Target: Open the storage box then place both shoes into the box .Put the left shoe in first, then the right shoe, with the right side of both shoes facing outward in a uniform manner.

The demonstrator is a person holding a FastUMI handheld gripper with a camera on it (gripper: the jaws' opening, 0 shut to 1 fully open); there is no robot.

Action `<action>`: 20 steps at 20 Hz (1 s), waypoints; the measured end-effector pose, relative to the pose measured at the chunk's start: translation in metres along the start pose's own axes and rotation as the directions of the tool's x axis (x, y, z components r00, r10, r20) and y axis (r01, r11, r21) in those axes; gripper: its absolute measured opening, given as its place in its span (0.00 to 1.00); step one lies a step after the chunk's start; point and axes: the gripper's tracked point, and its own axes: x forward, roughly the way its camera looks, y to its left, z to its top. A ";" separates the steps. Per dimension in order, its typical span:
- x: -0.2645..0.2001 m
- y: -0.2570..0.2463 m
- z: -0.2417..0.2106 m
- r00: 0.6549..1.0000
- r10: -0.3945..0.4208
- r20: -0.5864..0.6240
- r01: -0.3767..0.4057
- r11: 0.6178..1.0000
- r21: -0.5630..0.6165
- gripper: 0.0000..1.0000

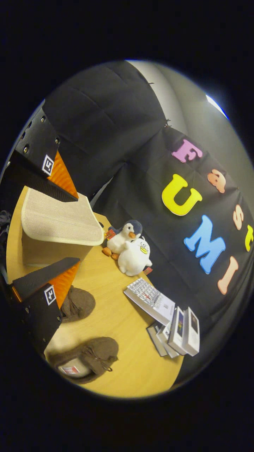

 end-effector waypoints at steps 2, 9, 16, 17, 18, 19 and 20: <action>0.006 -0.003 -0.010 1.000 0.001 -0.021 0.000 0.999 0.052 0.97; 0.028 -0.015 -0.048 0.992 0.053 -0.118 -0.015 0.954 0.300 0.96; 0.037 0.002 -0.073 0.973 0.136 -0.189 -0.045 0.907 0.419 0.75; 0.034 0.003 -0.062 0.975 0.133 -0.179 -0.041 0.896 0.442 0.50; 0.036 0.005 -0.066 0.971 0.150 -0.189 -0.053 0.896 0.440 0.24; 0.035 0.006 -0.069 0.967 0.149 -0.205 -0.052 0.908 0.415 0.23; 0.033 0.005 -0.060 0.976 0.131 -0.175 -0.050 0.913 0.404 0.23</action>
